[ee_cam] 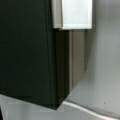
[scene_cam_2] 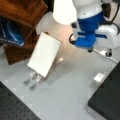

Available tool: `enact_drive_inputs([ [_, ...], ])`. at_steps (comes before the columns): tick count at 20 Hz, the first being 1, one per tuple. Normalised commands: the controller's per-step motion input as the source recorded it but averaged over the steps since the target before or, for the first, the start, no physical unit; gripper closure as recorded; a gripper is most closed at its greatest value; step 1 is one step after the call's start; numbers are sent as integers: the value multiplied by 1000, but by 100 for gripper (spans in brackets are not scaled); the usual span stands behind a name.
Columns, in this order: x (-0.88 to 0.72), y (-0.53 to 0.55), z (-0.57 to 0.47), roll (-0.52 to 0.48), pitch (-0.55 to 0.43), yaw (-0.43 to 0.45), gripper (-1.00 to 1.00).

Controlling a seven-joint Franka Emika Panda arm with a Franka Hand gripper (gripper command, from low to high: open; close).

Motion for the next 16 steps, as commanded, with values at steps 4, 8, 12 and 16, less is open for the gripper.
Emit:
enact_drive_inputs([
  [4,196,0,-149,274,-61,-3,-100],
  [8,209,43,-99,370,-7,54,-100],
  [12,246,-3,-130,404,-21,108,-100],
  [16,321,-83,-274,368,-66,113,-100],
])
